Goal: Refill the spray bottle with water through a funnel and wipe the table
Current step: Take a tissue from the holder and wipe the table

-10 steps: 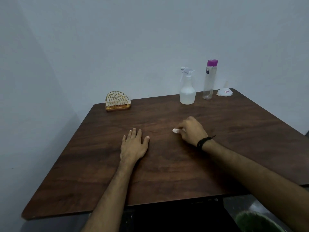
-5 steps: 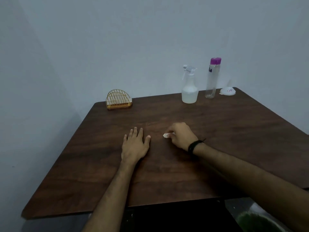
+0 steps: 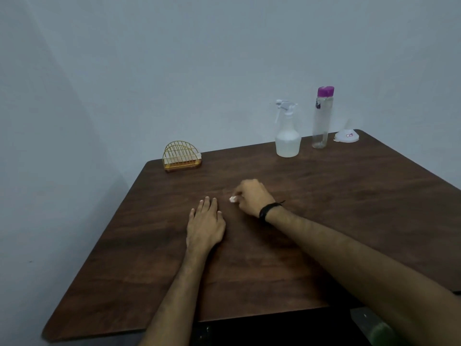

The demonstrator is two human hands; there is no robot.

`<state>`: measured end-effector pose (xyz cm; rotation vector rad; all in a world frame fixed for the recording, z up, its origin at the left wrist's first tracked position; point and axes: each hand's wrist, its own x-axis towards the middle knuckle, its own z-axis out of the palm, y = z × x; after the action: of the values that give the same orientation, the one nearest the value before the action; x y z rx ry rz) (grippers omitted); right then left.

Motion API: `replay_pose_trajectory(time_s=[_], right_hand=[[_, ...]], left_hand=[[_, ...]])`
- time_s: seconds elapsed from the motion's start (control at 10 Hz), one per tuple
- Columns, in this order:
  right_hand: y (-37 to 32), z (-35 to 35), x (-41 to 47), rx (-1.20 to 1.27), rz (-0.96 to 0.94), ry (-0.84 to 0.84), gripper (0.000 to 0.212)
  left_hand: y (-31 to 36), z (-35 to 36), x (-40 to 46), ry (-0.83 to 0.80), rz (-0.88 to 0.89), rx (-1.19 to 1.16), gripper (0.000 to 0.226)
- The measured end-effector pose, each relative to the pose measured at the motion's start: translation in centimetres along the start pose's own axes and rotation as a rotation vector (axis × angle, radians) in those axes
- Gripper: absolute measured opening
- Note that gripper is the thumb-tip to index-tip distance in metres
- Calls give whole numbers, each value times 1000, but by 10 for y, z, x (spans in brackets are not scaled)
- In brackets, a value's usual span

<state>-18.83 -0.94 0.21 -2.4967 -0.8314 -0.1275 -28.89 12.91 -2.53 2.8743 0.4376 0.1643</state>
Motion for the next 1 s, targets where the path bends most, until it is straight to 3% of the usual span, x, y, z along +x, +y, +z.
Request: replay_pose_trajectory(time_s=[0.1,0.2,0.4,0.6,0.7,1.0], right_hand=[[14,-8,16,5,111,70,15],[7,-5,10,3,73,60,20],[6,-16,-63,31,-175,-26,17],[96,-71,-57,-89,182,115,13],[105,-74,-67,-37,246,88,13],[-2,-32,-145,145,-60,8,17]], left_hand=[[1,-1,-1,-1,1,1,56],[2,-2,0,-9,-1,7,56],[1,-1,-1,-11,-5,20,56],[2,-1,-3,-27,-2,29,56],[3,-1,-3,-37,-8,44,57],[5,-1,-3,-28,-5,56,56]])
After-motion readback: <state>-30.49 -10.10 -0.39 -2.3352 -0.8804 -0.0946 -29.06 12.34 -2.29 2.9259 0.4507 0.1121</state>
